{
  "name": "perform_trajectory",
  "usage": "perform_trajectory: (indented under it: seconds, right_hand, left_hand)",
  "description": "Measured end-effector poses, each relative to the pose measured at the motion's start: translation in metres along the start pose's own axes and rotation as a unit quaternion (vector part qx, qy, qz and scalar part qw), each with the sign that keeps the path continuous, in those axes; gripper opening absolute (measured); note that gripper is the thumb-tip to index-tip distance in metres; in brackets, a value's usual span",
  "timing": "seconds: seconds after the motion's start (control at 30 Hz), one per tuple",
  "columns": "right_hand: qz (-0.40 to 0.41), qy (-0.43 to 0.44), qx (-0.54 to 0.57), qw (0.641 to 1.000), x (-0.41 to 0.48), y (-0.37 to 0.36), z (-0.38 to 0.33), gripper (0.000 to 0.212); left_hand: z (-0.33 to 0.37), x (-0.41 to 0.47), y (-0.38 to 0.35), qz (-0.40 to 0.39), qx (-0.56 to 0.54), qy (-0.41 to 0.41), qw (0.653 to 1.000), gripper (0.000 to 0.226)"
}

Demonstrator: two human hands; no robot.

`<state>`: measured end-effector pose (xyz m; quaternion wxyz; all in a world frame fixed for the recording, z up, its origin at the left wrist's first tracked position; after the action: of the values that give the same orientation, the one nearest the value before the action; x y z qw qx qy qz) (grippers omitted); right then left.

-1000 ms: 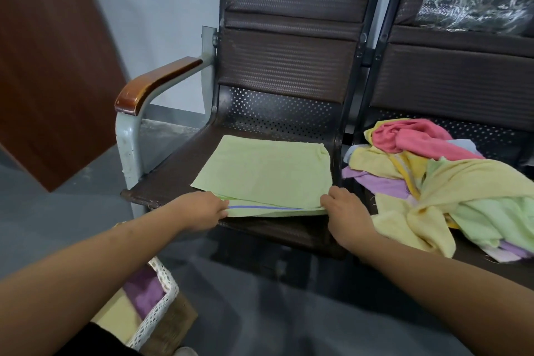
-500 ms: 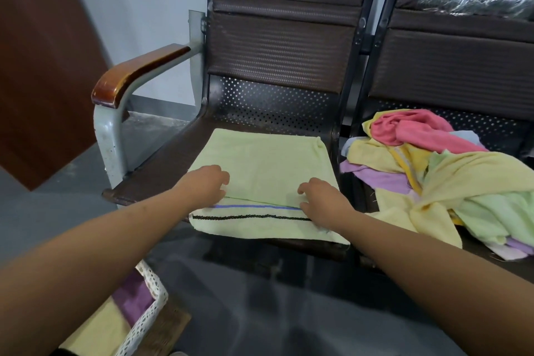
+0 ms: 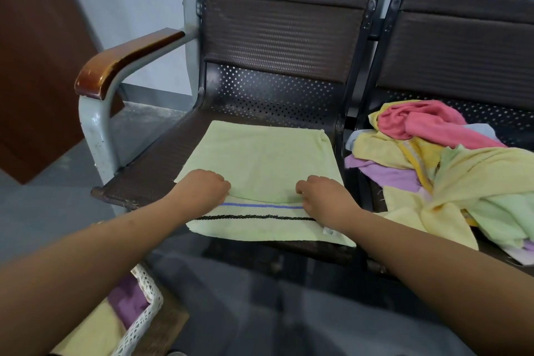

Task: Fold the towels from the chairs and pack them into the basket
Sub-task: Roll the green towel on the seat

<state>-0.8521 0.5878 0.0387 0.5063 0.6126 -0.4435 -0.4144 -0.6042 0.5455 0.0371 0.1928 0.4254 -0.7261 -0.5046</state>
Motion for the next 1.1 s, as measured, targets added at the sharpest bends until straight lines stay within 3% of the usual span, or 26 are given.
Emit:
perform_trajectory:
  seconds: [0.1, 0.23, 0.37, 0.47, 0.6, 0.67, 0.83, 0.93, 1.0, 1.1]
  right_hand:
    - [0.021, -0.031, 0.023, 0.999, 0.000, 0.001, 0.004, 0.027]
    - [0.092, -0.084, 0.148, 0.981, -0.002, 0.023, 0.013, 0.032]
    - [0.133, -0.080, 0.177, 0.972, -0.015, 0.054, 0.016, 0.041]
    - [0.156, 0.023, 0.085, 0.984, -0.031, 0.061, 0.014, 0.010]
    - [0.013, -0.010, 0.053, 0.998, -0.051, 0.040, 0.028, 0.006]
    - [0.020, -0.018, 0.034, 0.999, -0.057, 0.037, 0.031, 0.017]
    - [0.008, 0.006, -0.052, 0.999, -0.074, 0.033, 0.021, 0.020]
    - [0.014, 0.030, -0.071, 0.997, -0.089, 0.027, 0.011, 0.045]
    - [0.030, 0.042, -0.088, 0.995, -0.095, 0.025, 0.004, 0.044]
    - [0.018, 0.062, -0.115, 0.991, -0.098, 0.022, 0.000, 0.036]
  left_hand:
    - [-0.006, 0.002, 0.006, 0.025, -0.069, 0.054, 0.996, 0.019]
    - [-0.019, 0.004, 0.029, 0.165, -0.171, 0.091, 0.967, 0.011]
    - [-0.015, 0.005, 0.060, 0.218, -0.255, 0.075, 0.939, 0.007]
    - [-0.004, 0.001, 0.066, 0.179, -0.272, 0.014, 0.945, 0.014]
    - [0.004, -0.013, 0.052, 0.107, -0.179, -0.054, 0.976, 0.028]
    - [0.004, -0.018, 0.048, 0.079, -0.139, -0.054, 0.986, 0.043]
    - [0.004, -0.031, 0.038, -0.002, -0.091, -0.023, 0.996, 0.043]
    - [0.012, -0.044, 0.029, -0.050, -0.105, -0.043, 0.992, 0.060]
    - [0.014, -0.051, 0.030, -0.039, -0.109, -0.075, 0.991, 0.069]
    - [0.015, -0.057, 0.031, -0.023, -0.050, -0.108, 0.993, 0.060]
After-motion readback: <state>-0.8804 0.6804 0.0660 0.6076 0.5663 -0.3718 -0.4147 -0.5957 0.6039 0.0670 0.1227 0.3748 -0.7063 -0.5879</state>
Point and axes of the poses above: each hand's wrist, its own x-axis towards the middle knuckle, its own y-axis out of the back of the hand, z = x × y, the point moved 5 cm from there along x, towards the middle knuckle, and after that the axes turned 6 degrees about x, right-handed, at the moved point
